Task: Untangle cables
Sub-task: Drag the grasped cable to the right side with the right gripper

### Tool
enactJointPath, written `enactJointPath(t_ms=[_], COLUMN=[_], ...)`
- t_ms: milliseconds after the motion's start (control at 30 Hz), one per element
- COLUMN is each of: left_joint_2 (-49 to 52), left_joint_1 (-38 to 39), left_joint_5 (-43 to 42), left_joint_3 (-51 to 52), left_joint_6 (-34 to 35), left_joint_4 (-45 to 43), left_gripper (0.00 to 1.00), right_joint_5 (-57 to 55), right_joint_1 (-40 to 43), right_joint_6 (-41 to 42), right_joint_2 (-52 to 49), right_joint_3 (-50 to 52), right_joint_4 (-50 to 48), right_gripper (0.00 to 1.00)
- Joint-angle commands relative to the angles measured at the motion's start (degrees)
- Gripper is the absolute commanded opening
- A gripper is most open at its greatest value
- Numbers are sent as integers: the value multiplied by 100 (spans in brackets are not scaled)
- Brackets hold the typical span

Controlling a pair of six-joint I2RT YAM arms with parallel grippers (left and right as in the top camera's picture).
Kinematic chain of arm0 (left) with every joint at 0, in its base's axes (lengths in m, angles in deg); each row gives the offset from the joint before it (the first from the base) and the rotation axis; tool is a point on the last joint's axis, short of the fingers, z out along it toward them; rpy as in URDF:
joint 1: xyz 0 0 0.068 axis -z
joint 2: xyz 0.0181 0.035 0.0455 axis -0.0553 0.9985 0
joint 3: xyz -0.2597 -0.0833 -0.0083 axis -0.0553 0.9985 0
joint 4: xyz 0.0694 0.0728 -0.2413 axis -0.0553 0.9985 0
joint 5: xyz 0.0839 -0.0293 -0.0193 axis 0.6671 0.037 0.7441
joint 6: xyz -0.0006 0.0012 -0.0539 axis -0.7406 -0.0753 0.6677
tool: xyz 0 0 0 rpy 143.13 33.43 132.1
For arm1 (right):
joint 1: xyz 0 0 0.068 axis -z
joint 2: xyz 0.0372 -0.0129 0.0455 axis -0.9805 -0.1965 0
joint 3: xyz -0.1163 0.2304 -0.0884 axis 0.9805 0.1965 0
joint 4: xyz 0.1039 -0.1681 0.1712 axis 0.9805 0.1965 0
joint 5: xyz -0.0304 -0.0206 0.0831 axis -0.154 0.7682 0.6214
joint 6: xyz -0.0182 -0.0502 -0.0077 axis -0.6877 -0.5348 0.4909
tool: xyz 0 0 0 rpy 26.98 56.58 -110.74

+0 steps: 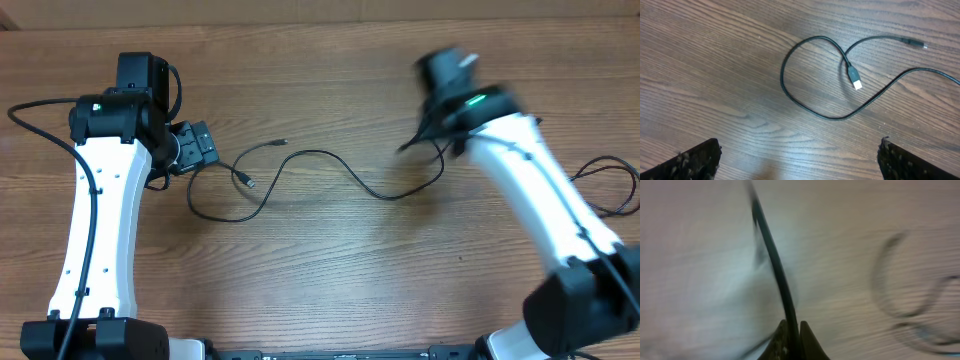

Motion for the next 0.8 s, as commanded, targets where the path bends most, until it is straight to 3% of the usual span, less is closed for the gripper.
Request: enactJointPath(t_ms=[0, 200, 467, 567, 600, 767], left_joint_2=[35, 35, 35, 35, 35, 35], left_joint_1=[-20, -20, -20, -20, -20, -20], left_joint_5=[-33, -31, -31, -33, -33, -33], left_joint_3=[-68, -68, -68, -68, -68, -68], left_joint_6=[-85, -85, -83, -63, -63, -63], left_joint_4=[-2, -9, -9, -9, -9, -7], left_gripper=[100, 100, 100, 100, 100, 100], right_joint_5=[-629, -627, -487, -170, 76, 3814], right_joint_1=[909, 2269, 3626, 3694, 3692, 3501], right_joint_6=[-103, -575, 979, 973, 905, -1058], right_joint_2=[413, 413, 345, 308, 295, 114], right_joint_3=[-1294, -2446, -2494, -2376, -2332, -2083], right_joint_4=[144, -52, 487, 608, 621, 940], right_gripper=[4, 4, 4, 4, 4, 4])
